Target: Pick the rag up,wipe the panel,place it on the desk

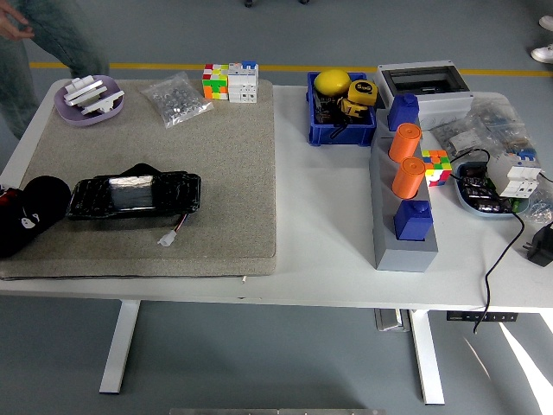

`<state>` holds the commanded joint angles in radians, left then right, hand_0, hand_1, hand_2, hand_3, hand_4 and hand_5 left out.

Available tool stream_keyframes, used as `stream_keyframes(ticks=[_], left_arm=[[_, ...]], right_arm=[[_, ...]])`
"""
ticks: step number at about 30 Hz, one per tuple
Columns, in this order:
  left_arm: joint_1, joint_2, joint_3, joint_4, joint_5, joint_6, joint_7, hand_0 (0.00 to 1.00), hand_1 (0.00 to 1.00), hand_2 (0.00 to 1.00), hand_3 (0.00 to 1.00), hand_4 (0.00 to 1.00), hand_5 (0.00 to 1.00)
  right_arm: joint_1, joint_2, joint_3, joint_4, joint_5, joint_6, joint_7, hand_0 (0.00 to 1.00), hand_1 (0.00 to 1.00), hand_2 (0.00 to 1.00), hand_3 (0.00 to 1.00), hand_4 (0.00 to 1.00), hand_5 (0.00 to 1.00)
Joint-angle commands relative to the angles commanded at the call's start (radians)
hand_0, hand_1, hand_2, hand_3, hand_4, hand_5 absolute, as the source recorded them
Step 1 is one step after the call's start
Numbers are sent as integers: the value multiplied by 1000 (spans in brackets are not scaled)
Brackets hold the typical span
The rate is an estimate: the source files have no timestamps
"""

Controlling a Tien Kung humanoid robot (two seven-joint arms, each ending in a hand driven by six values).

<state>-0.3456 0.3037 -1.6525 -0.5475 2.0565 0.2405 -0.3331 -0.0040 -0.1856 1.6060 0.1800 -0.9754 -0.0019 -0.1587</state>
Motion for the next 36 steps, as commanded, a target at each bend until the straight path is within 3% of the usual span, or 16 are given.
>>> stream_keyframes(ticks=[1,2,7,8,13,14,23,26,30,36], left_arm=[[0,0,2,0,1,2,1,547,760,810,594,539,74],[-1,0,4,0,3,3,1,396,496,760,551,157,2],[2,-2,15,1,18,21,4,396,496,760,551,157,2],[2,-3,16,0,20,24,3,311,315,694,479,2,2],[19,-7,9,-26,36,36,12,311,315,694,479,2,2],[31,-9,0,-51,41,37,24,309,162,628,424,2,2],[135,-24,-6,-357,81,29,145,274,134,609,428,2,2],[154,-29,14,-426,96,21,180,267,121,605,428,2,2],[163,-40,35,-458,96,23,196,267,121,605,428,2,2],[157,-46,70,-440,86,26,197,263,113,600,425,2,2]], right_arm=[[0,0,1,0,-1,0,0,769,650,689,588,998,502],[0,0,3,0,-2,0,1,768,650,689,588,998,503],[1,0,18,0,-11,-2,3,768,650,689,588,998,503],[1,0,19,0,-11,-2,4,767,649,687,588,998,503],[2,0,22,0,-12,-2,4,767,649,687,588,998,503],[1,1,20,0,-11,-2,4,767,649,688,588,998,503],[-6,4,3,0,1,0,1,767,648,688,588,998,502],[-4,4,10,0,-6,2,6,767,648,688,589,998,500],[-1,5,16,0,-12,3,10,767,648,688,589,998,500],[-1,5,23,0,-17,4,12,769,648,688,589,998,501]])
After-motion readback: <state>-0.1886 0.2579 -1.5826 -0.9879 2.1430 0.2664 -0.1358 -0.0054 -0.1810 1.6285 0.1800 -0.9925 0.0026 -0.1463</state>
